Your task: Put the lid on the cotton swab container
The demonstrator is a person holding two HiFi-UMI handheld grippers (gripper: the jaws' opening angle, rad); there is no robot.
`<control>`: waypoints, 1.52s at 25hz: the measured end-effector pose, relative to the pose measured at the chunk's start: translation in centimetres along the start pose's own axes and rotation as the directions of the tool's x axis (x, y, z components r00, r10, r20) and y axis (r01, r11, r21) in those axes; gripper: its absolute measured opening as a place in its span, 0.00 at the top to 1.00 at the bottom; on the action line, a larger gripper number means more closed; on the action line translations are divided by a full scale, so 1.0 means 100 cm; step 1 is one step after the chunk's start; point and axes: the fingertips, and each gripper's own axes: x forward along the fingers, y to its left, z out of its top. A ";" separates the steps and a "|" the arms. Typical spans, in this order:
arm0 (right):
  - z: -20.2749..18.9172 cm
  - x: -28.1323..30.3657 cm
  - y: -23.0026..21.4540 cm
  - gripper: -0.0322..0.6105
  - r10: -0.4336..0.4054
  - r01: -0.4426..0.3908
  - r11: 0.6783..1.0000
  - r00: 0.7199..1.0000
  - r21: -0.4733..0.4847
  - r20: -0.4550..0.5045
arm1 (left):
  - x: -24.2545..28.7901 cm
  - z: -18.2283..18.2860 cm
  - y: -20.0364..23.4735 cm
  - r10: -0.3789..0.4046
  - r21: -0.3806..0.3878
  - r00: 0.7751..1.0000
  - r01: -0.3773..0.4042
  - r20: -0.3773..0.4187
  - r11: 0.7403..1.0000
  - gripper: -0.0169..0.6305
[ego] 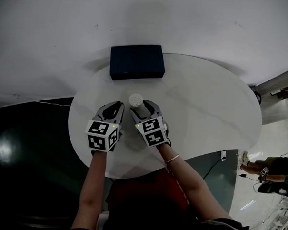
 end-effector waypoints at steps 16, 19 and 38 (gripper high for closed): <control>0.000 -0.051 0.014 0.58 -0.069 0.064 0.996 0.995 0.060 0.071 | -0.031 -0.015 -0.019 -0.030 0.007 0.999 0.030 0.018 1.000 0.93; 0.000 -0.062 0.021 0.58 -0.063 0.056 0.996 0.994 0.075 0.087 | -0.038 -0.021 -0.025 -0.037 0.003 0.999 0.037 0.022 0.999 0.93; -0.014 -0.136 0.057 0.93 -0.095 0.069 0.986 0.981 0.152 0.169 | -0.080 -0.042 -0.056 -0.071 0.007 0.996 0.071 0.044 0.997 0.93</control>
